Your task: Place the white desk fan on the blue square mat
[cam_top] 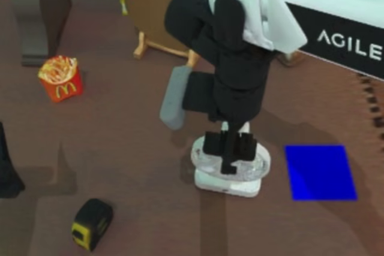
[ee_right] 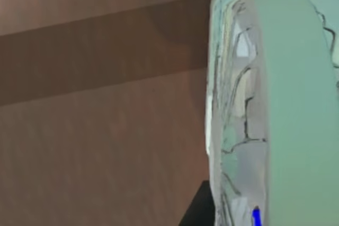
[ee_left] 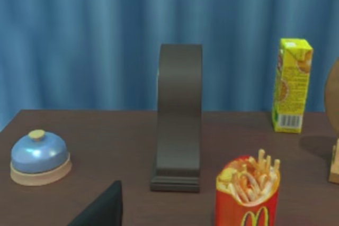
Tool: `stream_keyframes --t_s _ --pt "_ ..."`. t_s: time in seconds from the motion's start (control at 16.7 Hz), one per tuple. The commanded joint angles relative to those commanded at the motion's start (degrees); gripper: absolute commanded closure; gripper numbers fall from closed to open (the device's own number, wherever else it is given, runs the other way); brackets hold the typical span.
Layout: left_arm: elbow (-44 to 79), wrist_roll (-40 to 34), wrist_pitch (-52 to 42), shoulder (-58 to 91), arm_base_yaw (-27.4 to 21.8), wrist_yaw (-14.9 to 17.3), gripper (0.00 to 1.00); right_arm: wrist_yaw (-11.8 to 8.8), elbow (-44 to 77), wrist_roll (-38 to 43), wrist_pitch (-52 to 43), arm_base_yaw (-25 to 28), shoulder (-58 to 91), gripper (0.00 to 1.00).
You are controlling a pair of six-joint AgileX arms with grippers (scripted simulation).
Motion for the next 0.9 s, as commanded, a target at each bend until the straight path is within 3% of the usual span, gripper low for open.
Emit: stream_keyframes --t_s 0.24,0.9 --pt "0.0 0.0 0.0 0.0 0.0 0.0 0.00 0.0 0.0 0.0 0.0 0.0 0.0 0.98" --pt "0.0 0.0 0.0 0.0 0.0 0.0 0.00 0.0 1.1 0.0 -1.0 -0.1 -0.3 1.00"
